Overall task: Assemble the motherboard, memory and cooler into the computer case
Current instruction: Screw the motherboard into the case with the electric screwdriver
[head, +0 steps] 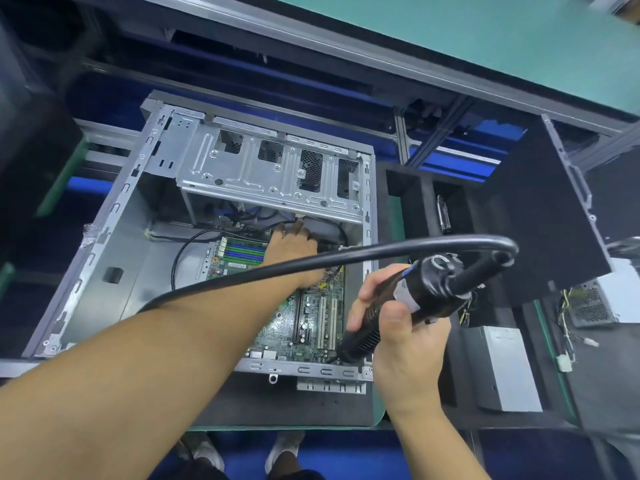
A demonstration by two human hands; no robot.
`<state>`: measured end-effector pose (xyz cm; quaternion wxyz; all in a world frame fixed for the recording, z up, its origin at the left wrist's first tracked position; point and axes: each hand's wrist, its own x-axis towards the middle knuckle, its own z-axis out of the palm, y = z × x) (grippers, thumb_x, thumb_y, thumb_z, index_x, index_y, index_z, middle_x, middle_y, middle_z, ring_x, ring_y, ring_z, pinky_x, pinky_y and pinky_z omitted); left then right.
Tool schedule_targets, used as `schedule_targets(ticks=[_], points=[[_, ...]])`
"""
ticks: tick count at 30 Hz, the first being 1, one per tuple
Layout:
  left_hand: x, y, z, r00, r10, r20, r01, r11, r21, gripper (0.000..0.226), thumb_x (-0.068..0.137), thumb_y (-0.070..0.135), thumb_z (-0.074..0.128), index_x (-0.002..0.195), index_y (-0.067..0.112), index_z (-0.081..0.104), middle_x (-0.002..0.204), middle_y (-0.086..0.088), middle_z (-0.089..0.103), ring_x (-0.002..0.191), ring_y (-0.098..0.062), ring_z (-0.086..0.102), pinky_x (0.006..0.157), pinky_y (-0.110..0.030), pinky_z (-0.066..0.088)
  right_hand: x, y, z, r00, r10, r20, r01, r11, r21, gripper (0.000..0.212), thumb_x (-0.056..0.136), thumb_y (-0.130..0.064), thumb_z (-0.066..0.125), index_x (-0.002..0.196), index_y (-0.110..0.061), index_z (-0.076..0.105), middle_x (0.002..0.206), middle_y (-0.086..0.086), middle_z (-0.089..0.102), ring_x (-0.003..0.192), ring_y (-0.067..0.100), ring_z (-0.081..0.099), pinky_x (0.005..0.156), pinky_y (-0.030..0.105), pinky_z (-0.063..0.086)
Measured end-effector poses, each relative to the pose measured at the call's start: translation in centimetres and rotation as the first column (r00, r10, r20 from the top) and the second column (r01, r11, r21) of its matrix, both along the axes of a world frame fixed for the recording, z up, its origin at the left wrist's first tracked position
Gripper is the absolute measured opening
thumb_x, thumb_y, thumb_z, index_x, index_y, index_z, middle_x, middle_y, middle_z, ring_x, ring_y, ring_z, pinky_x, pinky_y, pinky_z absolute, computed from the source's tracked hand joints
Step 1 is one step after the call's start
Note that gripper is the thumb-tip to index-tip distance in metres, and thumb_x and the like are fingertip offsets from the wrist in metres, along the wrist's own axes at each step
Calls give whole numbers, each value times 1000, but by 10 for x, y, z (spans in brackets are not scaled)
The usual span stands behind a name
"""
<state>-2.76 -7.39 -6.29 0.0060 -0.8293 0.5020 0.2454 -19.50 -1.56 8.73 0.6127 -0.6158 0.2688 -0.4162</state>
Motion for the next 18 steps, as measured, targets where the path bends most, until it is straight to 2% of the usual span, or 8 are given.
schedule_targets(ticks=[2, 5, 9, 12, 14, 18], points=[[0, 1, 0, 1000, 17, -21, -17, 1000, -6, 56, 93, 46, 51, 142, 20, 43, 146, -7, 43, 136, -28, 42, 119, -49, 15, 0, 0, 0, 1000, -4, -14, 4, 1000, -13, 42, 80, -72, 67, 79, -31, 59, 72, -12, 60, 52, 17, 52, 52, 25, 44], [2, -1, -1, 998, -39, 57, 39, 999, 11, 55, 93, 48, 49, 141, 22, 45, 150, -6, 39, 142, -26, 33, 121, -51, 11, -1, 1, 0, 999, -16, -28, 15, 999, -36, 36, 80, -74, 66, 85, -38, 67, 71, -12, 61, 52, 17, 53, 52, 26, 45], [2, -4, 1, 994, -81, 75, 77, 996, 48, 59, 91, 45, 49, 146, 23, 41, 157, -7, 30, 148, -26, 22, 119, -53, 11, -2, 1, -2, 999, -20, -32, 18, 999, -39, 36, 80, -74, 66, 84, -39, 68, 70, -11, 59, 50, 23, 51, 51, 28, 44], [2, -6, 1, 991, -86, 106, 80, 995, 63, 54, 92, 43, 50, 140, 19, 47, 158, -8, 29, 147, -27, 23, 118, -55, 10, -2, -1, -3, 999, -14, -42, 13, 999, -35, 48, 81, -74, 64, 76, -27, 62, 64, -2, 56, 49, 31, 48, 50, 29, 42], [3, -7, 2, 990, -89, 109, 82, 995, 62, 56, 93, 46, 47, 140, 16, 49, 158, -9, 29, 147, -27, 23, 119, -54, 7, -2, -3, -6, 999, -9, -48, 7, 1000, -28, 55, 81, -74, 64, 73, -19, 59, 62, 5, 55, 49, 30, 48, 50, 28, 41], [7, -12, 7, 991, -100, 85, 92, 992, 86, 63, 94, 51, 44, 146, 15, 42, 159, -8, 28, 146, -26, 26, 119, -51, 6, -2, -2, -11, 1000, -13, 25, 12, 1000, 19, 55, 80, -68, 70, 84, -14, 60, 73, -5, 60, 51, 18, 53, 51, 25, 45]])
